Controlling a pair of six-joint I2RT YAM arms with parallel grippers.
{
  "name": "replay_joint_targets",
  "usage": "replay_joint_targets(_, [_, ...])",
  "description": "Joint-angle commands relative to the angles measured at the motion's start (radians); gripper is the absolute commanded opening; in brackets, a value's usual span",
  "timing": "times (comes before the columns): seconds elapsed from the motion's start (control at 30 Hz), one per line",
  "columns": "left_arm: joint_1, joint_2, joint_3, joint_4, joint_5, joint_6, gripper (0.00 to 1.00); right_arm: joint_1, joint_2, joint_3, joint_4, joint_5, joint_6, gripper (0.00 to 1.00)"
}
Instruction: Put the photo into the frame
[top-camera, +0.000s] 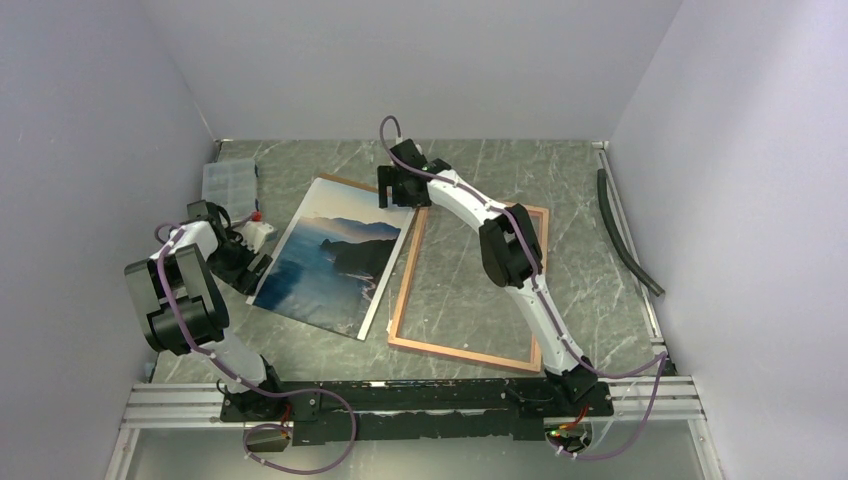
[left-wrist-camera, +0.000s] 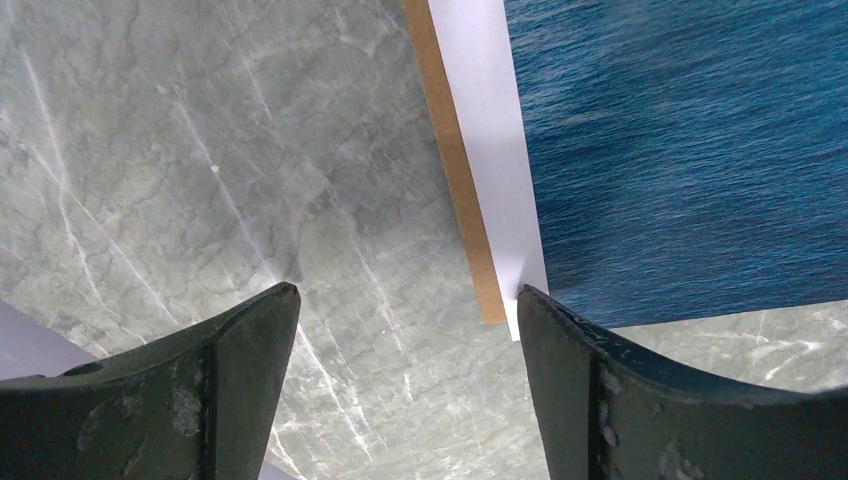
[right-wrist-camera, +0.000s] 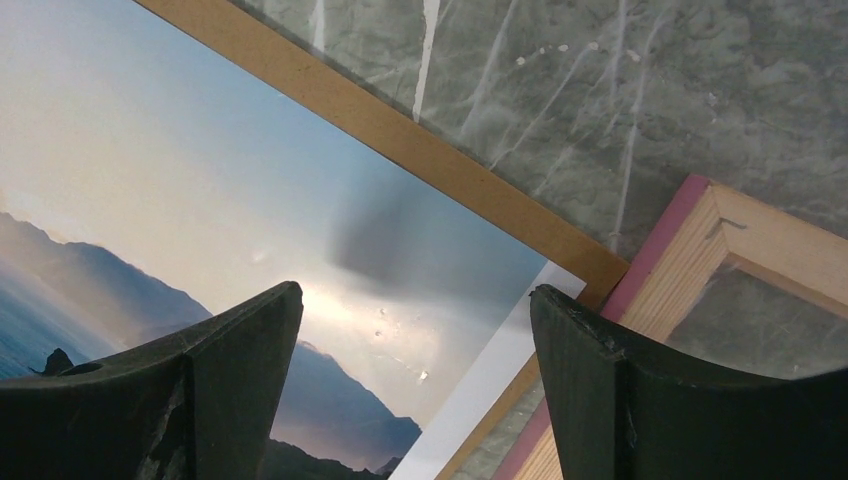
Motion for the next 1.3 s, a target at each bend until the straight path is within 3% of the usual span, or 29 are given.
replay_joint_targets(0.0, [0.000,0.069,-0.044,0.106,-0.008,-0.005,0.85,0.008,0.064,0.106,-0.108,-0.033,0.013,0.87])
replay_joint_targets(0.3, [0.006,0.085,-0.003,0.086,0.007,-0.031,0.85,0.010,0.026,0.040,-0.101,-0.044,0.027,0.87])
replay_joint_targets(0.53, [0.031,0.091,0.057,0.049,0.024,-0.043,0.85,-0.043,-0.118,-0.115,0.056,-0.092,0.052,0.88])
replay_joint_targets(0.9, [0.057,0.095,0.078,0.037,0.034,-0.043,0.85,-0.050,-0.229,-0.362,0.079,-0.084,0.028,0.88])
replay_joint_targets(1.27, [0.049,0.124,0.030,0.095,0.044,-0.052,0.84,-0.025,-0.152,-0.178,0.073,-0.043,0.025,0.88])
